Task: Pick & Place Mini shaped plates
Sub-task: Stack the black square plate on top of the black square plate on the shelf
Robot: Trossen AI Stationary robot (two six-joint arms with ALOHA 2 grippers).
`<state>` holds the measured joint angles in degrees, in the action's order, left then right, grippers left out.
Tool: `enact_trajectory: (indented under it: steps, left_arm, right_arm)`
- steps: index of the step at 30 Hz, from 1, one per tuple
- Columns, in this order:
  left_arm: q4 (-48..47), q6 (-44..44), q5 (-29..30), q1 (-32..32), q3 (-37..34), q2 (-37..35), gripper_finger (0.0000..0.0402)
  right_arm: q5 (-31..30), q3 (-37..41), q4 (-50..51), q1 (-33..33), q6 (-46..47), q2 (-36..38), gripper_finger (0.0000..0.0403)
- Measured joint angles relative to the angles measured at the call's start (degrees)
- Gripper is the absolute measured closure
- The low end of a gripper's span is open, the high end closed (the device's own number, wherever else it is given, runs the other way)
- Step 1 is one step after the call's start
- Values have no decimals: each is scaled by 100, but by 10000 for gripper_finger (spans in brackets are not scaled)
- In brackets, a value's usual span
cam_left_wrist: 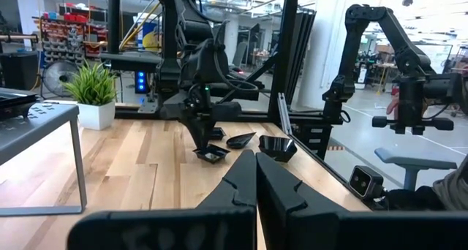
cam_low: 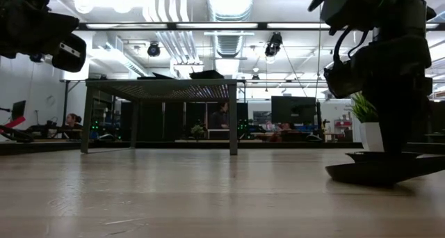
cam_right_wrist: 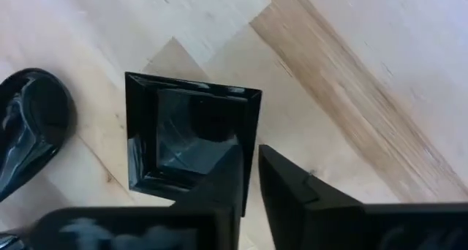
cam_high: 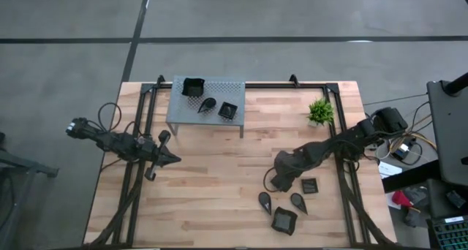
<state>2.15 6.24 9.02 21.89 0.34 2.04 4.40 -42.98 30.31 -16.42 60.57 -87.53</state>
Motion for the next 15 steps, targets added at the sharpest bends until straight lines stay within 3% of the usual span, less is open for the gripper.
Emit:
enact_trajectory:
  steps: [4, 15]
  left_arm:
    - [0, 0, 0, -1, 0, 0, 401]
    - [0, 0, 0, -1, 0, 0, 401]
  right_arm:
    - [40, 2, -164, 93, -179, 1, 390]
    - [81, -115, -529, 630, -761, 72, 395]
